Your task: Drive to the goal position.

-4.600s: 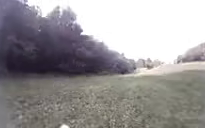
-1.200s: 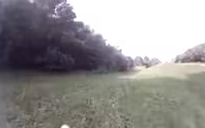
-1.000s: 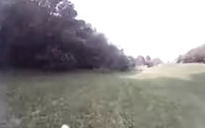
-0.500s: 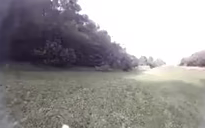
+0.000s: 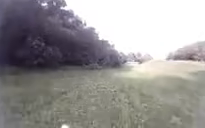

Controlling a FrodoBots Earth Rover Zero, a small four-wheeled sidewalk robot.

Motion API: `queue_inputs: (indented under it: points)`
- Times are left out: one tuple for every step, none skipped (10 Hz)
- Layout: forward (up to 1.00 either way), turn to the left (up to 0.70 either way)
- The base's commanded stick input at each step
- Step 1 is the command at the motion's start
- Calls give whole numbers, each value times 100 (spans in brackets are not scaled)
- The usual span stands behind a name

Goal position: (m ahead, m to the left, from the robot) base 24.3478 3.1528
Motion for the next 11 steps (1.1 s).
queue_inputs:
  points:
    - [85,-34]
    - [85,-34]
    - [85,-33]
    - [85,-16]
    - [85,-5]
    - [85,0]
    - [85,0]
    - [85,0]
    - [85,0]
    - [85,0]
    - [85,0]
